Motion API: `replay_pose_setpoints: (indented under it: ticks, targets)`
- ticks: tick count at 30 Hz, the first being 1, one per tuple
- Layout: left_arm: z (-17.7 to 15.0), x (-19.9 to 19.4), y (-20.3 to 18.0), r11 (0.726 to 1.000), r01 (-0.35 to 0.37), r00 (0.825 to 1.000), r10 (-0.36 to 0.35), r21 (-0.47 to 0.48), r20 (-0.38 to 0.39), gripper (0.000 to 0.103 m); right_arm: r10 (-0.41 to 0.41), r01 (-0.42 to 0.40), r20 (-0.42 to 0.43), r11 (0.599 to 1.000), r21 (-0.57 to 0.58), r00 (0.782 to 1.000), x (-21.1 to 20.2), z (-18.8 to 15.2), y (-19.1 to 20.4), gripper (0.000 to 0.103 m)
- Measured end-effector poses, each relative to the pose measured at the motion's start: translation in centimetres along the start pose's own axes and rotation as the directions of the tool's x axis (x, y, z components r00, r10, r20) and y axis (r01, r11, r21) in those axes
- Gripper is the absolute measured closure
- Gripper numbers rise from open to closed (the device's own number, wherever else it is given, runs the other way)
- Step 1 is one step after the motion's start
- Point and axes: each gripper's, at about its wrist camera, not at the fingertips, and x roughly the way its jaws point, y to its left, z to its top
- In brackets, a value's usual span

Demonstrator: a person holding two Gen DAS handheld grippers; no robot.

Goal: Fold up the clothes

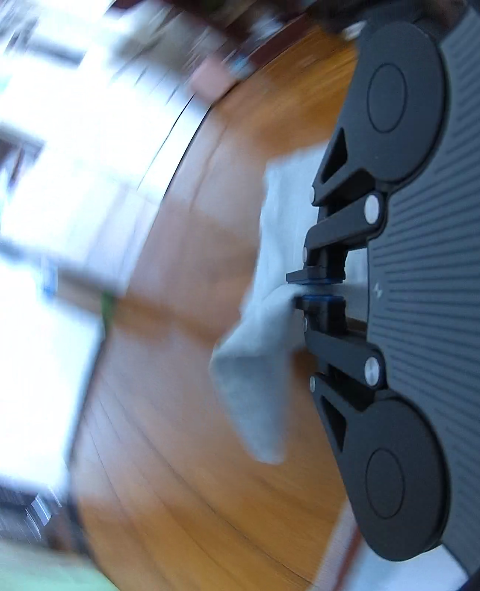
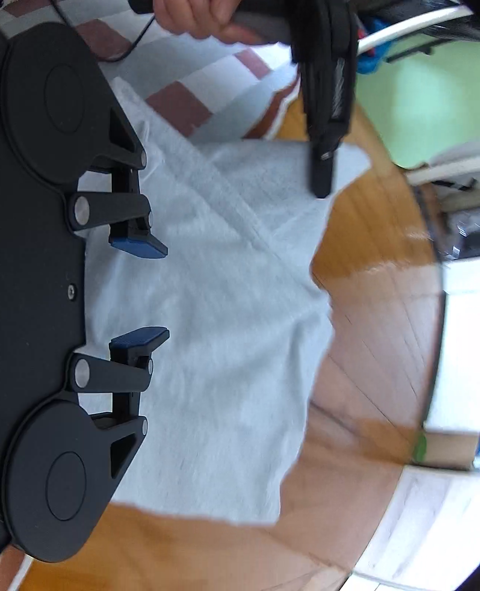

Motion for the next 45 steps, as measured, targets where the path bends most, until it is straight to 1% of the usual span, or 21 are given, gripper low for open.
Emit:
replay_pose_setpoints:
  ticks: [2, 5, 7, 9, 14, 16, 18, 21, 22, 23, 24, 25, 27, 28, 31, 35, 36, 38, 40, 43, 45]
  targets:
    - [-0.6, 1.8, -2.9, 0.993, 0.068, 0.992, -0.057, 0.095, -0.117, 0.092, 0.016, -0.017, 0.023, 0.999, 0.051, 1.0, -1.1, -0.6, -1.6, 0.056]
    - [-2.6, 5.0, -4.8, 0.987, 0.06, 0.957, -0.016, 0.146, -0.29, 0.076, 0.037, -0.042, 0.04, 0.989, 0.139, 0.999, -1.3, -0.8, -4.1, 0.056]
    - [-3.1, 5.6, -4.3, 0.991, 0.096, 0.938, -0.06, 0.09, -0.341, 0.066, 0.049, -0.059, 0.052, 0.979, 0.196, 0.997, -1.4, -0.9, -5.7, 0.056]
    - [-3.3, 5.8, -3.9, 0.989, 0.144, 0.918, -0.122, 0.031, -0.378, 0.05, 0.064, -0.079, 0.066, 0.965, 0.25, 0.996, -1.5, -1.1, -7.2, 0.056]
    - [-3.5, 5.2, -2.9, 0.977, 0.208, 0.882, -0.21, -0.052, -0.422, 0.045, 0.216, -0.242, 0.131, 0.943, 0.229, 0.967, -1.1, 1.5, -6.8, 0.054]
    - [-3.4, 4.1, -2.7, 0.978, 0.207, 0.898, -0.199, -0.021, -0.392, 0.045, 0.271, -0.288, 0.115, 0.94, 0.183, 0.956, -0.4, 3.3, -5.5, 0.045]
    - [-3.0, 3.1, -2.5, 0.982, 0.19, 0.925, -0.172, 0.019, -0.339, 0.044, 0.268, -0.273, 0.065, 0.958, 0.089, 0.961, 1.1, 4.9, -4.0, 0.041]
    - [-3.0, 2.0, -1.9, 0.991, 0.07, 0.968, -0.041, 0.111, -0.247, 0.041, 0.098, -0.101, -0.038, 0.993, -0.065, 0.994, 4.2, 6.8, -1.3, 0.041]
    - [-3.0, 2.4, -2.0, 0.992, 0.075, 0.969, -0.048, 0.104, -0.243, 0.041, 0.057, -0.06, -0.043, 0.994, -0.087, 0.997, 5.1, 7.1, -1.0, 0.046]
    - [-3.0, 2.8, -2.0, 0.992, 0.08, 0.969, -0.055, 0.097, -0.24, 0.04, 0.027, -0.031, -0.045, 0.995, -0.1, 0.999, 5.9, 7.5, -0.8, 0.058]
    - [-3.0, 3.2, -2.0, 0.992, 0.085, 0.97, -0.062, 0.09, -0.237, 0.04, 0.082, -0.083, -0.025, 0.995, -0.049, 0.996, 5.9, 7.8, -1.4, 0.092]
    - [-3.0, 3.6, -2.1, 0.992, 0.09, 0.97, -0.069, 0.083, -0.233, 0.04, 0.137, -0.137, 0.001, 0.991, 0.004, 0.991, 5.8, 8.1, -2.1, 0.095]
    - [-3.0, 4.4, -2.1, 0.993, 0.098, 0.969, -0.081, 0.06, -0.232, 0.04, 0.23, -0.244, 0.107, 0.958, 0.15, 0.967, 4.6, 8.2, -4.0, 0.095]
    - [-3.0, 5.1, -1.8, 0.996, 0.091, 0.963, -0.085, 0.011, -0.254, 0.041, 0.225, -0.253, 0.156, 0.948, 0.195, 0.962, 4.0, 7.9, -4.8, 0.096]
    - [-3.2, 5.9, -1.5, 0.996, 0.084, 0.957, -0.087, -0.021, -0.278, 0.041, 0.064, -0.112, 0.157, 0.94, 0.323, 0.986, 3.2, 7.0, -6.8, 0.095]
    - [-2.7, 5.5, -1.3, 0.995, 0.094, 0.959, -0.097, -0.023, -0.267, 0.041, -0.117, 0.101, 0.038, 0.951, 0.291, 0.992, 3.6, 5.2, -8.1, 0.094]
    - [-2.5, 5.3, -1.1, 0.994, 0.101, 0.962, -0.105, -0.03, -0.253, 0.041, -0.129, 0.115, 0.035, 0.956, 0.27, 0.991, 3.5, 4.8, -8.0, 0.09]
    - [-2.3, 5.2, -1.1, 0.994, 0.109, 0.97, -0.109, -0.012, -0.218, 0.04, -0.097, 0.076, 0.067, 0.96, 0.271, 0.993, 2.7, 4.4, -8.0, 0.089]
    - [-2.2, 5.9, -1.3, 0.995, 0.095, 0.971, -0.091, 0.009, -0.22, 0.039, 0.005, -0.039, 0.112, 0.953, 0.302, 0.994, 1.9, 4.4, -8.0, 0.081]
    - [-2.3, 6.6, -0.5, 0.993, 0.112, 0.955, -0.12, -0.044, -0.272, 0.039, 0.156, -0.203, 0.172, 0.93, 0.306, 0.973, 1.8, 5.3, -7.3, 0.068]
    - [-2.5, 6.8, -0.4, 0.992, 0.119, 0.951, -0.129, -0.05, -0.28, 0.042, 0.212, -0.256, 0.181, 0.925, 0.28, 0.961, 2.3, 6.4, -6.5, 0.068]
